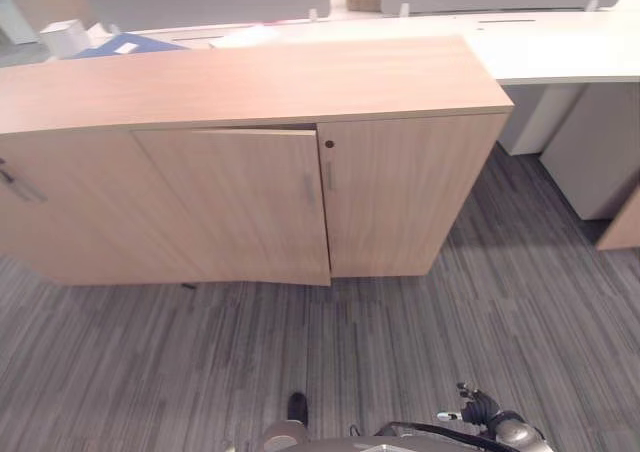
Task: Put the empty folder in the office cabinet
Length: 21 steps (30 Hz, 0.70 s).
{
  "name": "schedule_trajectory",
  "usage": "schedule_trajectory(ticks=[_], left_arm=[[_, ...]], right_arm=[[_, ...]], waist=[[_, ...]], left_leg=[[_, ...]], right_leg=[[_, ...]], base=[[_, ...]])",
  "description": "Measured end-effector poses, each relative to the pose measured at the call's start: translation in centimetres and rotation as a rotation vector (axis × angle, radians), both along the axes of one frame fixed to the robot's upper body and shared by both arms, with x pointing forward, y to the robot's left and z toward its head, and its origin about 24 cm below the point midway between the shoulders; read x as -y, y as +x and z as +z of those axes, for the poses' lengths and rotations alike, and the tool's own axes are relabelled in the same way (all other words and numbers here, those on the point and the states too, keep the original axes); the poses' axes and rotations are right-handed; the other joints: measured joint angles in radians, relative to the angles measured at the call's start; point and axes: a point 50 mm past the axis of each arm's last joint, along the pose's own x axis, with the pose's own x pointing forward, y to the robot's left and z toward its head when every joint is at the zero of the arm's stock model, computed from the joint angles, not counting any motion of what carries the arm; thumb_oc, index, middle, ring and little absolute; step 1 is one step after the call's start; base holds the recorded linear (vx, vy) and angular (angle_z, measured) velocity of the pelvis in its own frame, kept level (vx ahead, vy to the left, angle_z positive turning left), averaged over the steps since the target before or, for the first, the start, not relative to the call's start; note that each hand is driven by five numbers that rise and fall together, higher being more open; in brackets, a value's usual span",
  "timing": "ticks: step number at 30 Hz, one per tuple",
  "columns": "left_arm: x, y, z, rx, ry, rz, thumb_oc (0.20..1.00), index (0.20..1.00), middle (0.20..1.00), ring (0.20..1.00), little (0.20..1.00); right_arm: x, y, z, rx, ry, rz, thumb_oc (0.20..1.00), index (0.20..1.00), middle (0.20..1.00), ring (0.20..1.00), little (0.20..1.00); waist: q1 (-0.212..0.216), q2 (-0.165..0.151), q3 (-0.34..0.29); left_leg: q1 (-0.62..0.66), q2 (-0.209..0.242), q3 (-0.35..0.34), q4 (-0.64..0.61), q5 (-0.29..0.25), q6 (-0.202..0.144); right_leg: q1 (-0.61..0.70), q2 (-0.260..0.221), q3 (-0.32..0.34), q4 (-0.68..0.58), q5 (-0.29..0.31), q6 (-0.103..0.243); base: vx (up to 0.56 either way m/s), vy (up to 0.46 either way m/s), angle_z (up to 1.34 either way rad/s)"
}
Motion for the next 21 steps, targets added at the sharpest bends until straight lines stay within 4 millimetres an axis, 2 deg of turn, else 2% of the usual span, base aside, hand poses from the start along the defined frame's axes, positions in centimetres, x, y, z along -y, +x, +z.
schedule_trajectory(ticks=[2,3,5,6,8,9,11,14,18,21], left_arm=[[0.1,-0.4,0.0,-0.009,-0.020,-0.028,1.000,1.000,1.000,1.000,1.000],[0.3,-0.5,0.0,-0.013,-0.043,-0.038,1.000,1.000,1.000,1.000,1.000],[0.2,0.7,0.1,0.025,-0.046,-0.049,1.000,1.000,1.000,1.000,1.000],[0.2,1.5,0.2,0.050,-0.049,-0.057,1.000,1.000,1.000,1.000,1.000],[0.5,3.4,0.4,0.107,-0.065,-0.085,1.000,1.000,1.000,1.000,1.000],[0.7,4.8,0.6,0.140,-0.070,-0.110,1.000,1.000,1.000,1.000,1.000],[1.0,5.8,0.7,0.164,-0.081,-0.147,1.000,1.000,1.000,1.000,1.000],[1.5,6.0,0.6,0.159,-0.106,-0.142,1.000,1.000,1.000,1.000,1.000],[1.8,5.4,0.5,0.134,-0.119,-0.122,1.000,1.000,1.000,1.000,1.000],[2.5,4.5,0.2,0.102,-0.140,-0.106,1.000,1.000,1.000,1.000,1.000]], right_arm=[[0.1,0.1,0.0,-0.008,-0.002,-0.004,1.000,1.000,1.000,1.000,1.000],[0.0,0.3,0.0,-0.003,-0.001,-0.004,1.000,1.000,1.000,1.000,1.000],[0.0,0.2,0.0,-0.007,0.002,-0.005,1.000,1.000,1.000,1.000,1.000],[0.1,-0.3,-0.2,-0.026,0.000,-0.011,1.000,1.000,1.000,1.000,1.000],[-0.1,-1.8,-0.7,-0.067,0.006,-0.034,1.000,1.000,1.000,1.000,1.000],[-0.7,-2.2,-0.9,-0.075,0.025,-0.048,1.000,1.000,1.000,1.000,1.000],[-1.4,-2.0,-1.0,-0.070,0.057,-0.073,1.000,1.000,1.000,1.000,1.000],[-2.6,-1.8,-1.2,-0.056,0.106,-0.125,1.000,1.000,1.000,1.000,1.000],[-3.3,-1.7,-1.3,-0.060,0.123,-0.134,1.000,1.000,1.000,1.000,1.000],[-3.1,-1.9,-1.4,-0.075,0.115,-0.148,1.000,1.000,1.000,1.000,1.000]], waist=[[0.017,-0.022,0.005],[0.030,-0.047,0.005],[0.006,-0.056,0.001],[-0.004,-0.053,-0.001],[-0.040,-0.025,-0.015],[-0.047,-0.030,-0.018],[-0.043,-0.049,-0.016],[-0.047,-0.063,-0.023],[-0.046,-0.050,-0.026],[-0.044,-0.026,-0.023]], left_leg=[[-0.010,-0.017,0.022,0.027,-0.001,-0.001],[0.008,-0.061,0.059,0.087,-0.095,0.036],[0.053,-0.096,0.070,0.088,-0.153,0.063],[0.077,-0.098,0.075,0.069,-0.158,0.072],[0.135,-0.075,0.076,-0.043,-0.176,0.109],[0.148,-0.075,0.067,-0.076,-0.167,0.112],[0.149,-0.080,0.071,-0.076,-0.168,0.114],[0.150,-0.090,0.074,-0.078,-0.180,0.119],[0.143,-0.092,0.076,-0.079,-0.186,0.113],[0.153,-0.092,0.077,-0.079,-0.184,0.115]], right_leg=[[0.004,-0.028,-0.032,-0.008,-0.014,-0.050],[0.006,-0.073,-0.050,-0.012,-0.013,-0.051],[0.015,-0.092,-0.050,-0.027,-0.014,-0.037],[0.014,-0.088,-0.050,-0.025,-0.007,-0.026],[0.011,-0.039,-0.042,-0.020,0.006,0.006],[-0.006,-0.028,0.006,-0.004,0.000,0.017],[-0.013,-0.026,0.038,-0.001,0.001,0.018],[-0.017,-0.029,0.063,-0.002,0.001,0.018],[-0.026,-0.034,0.075,-0.004,0.001,0.018],[-0.011,-0.032,0.081,-0.010,0.001,0.018]], base=[[-0.04,-0.038,0.02],[-0.01,-0.007,-0.26],[0.02,0.018,0.00],[0.04,0.025,0.29],[0.04,0.015,0.49],[0.03,0.013,0.33],[0.01,0.009,-0.09],[0.02,0.022,-0.09],[0.05,0.034,0.00],[0.07,0.050,0.00]])
